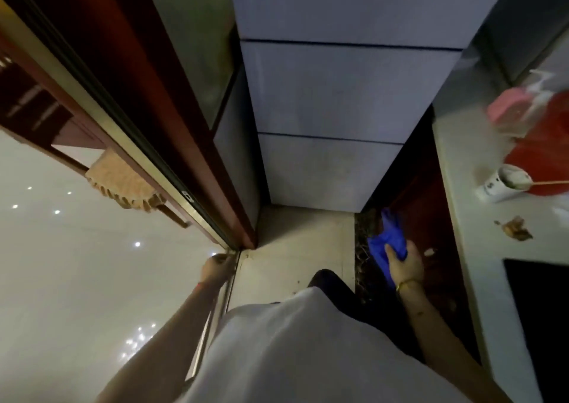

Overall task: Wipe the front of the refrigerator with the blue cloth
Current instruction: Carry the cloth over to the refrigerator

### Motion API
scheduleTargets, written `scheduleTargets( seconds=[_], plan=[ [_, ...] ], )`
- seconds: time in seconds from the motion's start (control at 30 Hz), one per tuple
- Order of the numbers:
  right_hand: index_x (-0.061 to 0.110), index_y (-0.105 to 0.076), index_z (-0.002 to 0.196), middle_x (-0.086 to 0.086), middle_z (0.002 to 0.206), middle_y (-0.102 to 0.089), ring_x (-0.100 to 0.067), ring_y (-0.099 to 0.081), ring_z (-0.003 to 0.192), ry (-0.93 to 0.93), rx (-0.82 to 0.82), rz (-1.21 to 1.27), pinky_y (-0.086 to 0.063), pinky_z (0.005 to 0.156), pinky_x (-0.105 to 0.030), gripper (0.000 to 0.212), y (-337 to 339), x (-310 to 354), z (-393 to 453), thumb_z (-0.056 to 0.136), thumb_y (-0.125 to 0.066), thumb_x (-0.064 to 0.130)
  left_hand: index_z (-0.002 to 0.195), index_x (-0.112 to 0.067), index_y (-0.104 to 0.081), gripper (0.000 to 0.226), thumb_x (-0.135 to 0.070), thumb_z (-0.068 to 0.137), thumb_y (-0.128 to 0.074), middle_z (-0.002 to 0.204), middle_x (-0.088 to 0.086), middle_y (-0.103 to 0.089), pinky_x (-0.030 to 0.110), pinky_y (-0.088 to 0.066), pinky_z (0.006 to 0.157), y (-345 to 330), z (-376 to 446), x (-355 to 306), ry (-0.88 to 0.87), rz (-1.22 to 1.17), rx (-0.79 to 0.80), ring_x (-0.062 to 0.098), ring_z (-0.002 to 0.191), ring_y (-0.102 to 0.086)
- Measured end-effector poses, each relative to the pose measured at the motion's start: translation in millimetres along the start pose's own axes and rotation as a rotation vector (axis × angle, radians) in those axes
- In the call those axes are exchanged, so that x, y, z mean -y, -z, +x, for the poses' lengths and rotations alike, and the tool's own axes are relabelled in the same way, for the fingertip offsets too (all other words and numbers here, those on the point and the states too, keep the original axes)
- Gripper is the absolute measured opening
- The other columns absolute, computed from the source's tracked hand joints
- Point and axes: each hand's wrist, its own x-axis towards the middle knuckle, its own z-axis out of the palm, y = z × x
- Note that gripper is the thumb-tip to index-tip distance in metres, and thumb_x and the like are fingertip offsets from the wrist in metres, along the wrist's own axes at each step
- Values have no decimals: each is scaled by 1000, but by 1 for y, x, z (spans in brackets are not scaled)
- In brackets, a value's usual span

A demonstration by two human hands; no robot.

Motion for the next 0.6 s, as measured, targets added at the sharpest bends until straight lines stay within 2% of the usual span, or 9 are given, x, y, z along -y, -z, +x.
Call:
scheduleTargets(
  seconds=[0.13,0.23,0.33,0.37,0.4,0.47,0.53,0.6],
  plan=[
    [-1,-55,121,-27,112,-55,-37,-56,103,264,-83,47,-42,86,-32,44,-13,101,62,86,-63,25,112,-9,-68,24,-23,96,-58,98,13,-72,37,-55,76,7,39,-151,-257,-57,-106,28,87,-68],
    [-1,-54,123,-23,113,-52,-26,-53,101,520,-161,162,-37,88,-19,57,-14,185,101,84,-53,40,107,-22,-66,13,-22,98,-57,105,5,-71,36,-56,90,16,60,-257,-538,-96,-162,24,99,-68],
    [1,-53,127,-20,114,-50,-22,-49,108,777,-263,245,-32,94,-6,53,0,283,137,88,-52,35,109,-14,-62,13,-17,99,-55,102,-1,-66,11,-49,78,33,67,-371,-759,-235,-254,10,91,-62],
    [1,-52,128,-20,114,-50,-20,-48,108,860,-320,266,-31,95,-4,49,7,318,145,89,-54,29,112,-11,-62,16,-17,99,-55,102,1,-66,12,-47,75,41,63,-407,-829,-296,-294,7,88,-61],
    [1,-51,129,-21,114,-49,-18,-48,107,943,-383,293,-32,96,-5,46,14,352,151,90,-55,24,114,-11,-61,18,-18,99,-55,102,2,-66,17,-47,75,50,58,-441,-908,-342,-352,3,85,-60],
    [2,-49,131,-22,112,-47,-16,-48,105,1094,-492,345,-38,96,-18,43,30,418,159,91,-57,18,120,-16,-60,23,-24,98,-57,108,-1,-65,21,-48,77,68,48,-499,-1079,-375,-473,-1,88,-61],
    [6,-47,133,-21,112,-45,-22,-50,105,1227,-595,376,-44,95,-30,43,45,478,162,93,-56,15,130,-16,-55,35,-28,98,-57,124,-1,-62,24,-50,89,87,36,-544,-1230,-364,-587,8,107,-60],
    [10,-47,135,-21,112,-45,-27,-48,105,1327,-701,383,-44,94,-36,43,59,533,162,93,-56,14,139,-12,-49,45,-26,97,-59,136,0,-55,33,-48,103,105,23,-581,-1363,-365,-686,13,122,-55]
  ],
)
